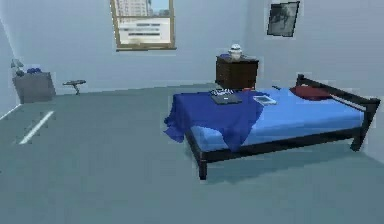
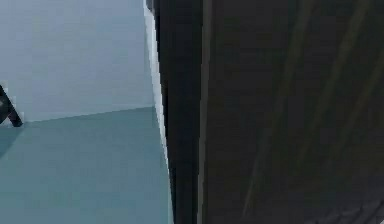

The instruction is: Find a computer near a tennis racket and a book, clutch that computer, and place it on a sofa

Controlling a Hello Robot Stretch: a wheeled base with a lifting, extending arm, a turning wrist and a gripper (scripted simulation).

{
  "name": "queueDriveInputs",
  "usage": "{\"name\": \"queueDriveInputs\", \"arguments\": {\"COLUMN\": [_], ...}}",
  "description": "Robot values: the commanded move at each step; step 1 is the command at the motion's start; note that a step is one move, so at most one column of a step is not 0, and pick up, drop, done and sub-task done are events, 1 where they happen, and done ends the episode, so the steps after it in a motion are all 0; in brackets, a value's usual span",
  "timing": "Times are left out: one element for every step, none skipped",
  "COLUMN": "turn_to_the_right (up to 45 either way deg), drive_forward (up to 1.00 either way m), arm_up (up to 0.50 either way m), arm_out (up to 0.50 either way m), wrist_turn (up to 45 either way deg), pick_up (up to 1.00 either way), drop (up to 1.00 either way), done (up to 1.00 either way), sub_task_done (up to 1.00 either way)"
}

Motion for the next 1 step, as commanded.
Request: {"name": "queueDriveInputs", "arguments": {"turn_to_the_right": [21.0], "drive_forward": [0.0], "arm_up": [0.0], "arm_out": [0.0], "wrist_turn": [0.0], "pick_up": [0.0], "drop": [0.0], "done": [0.0], "sub_task_done": [0.0]}}
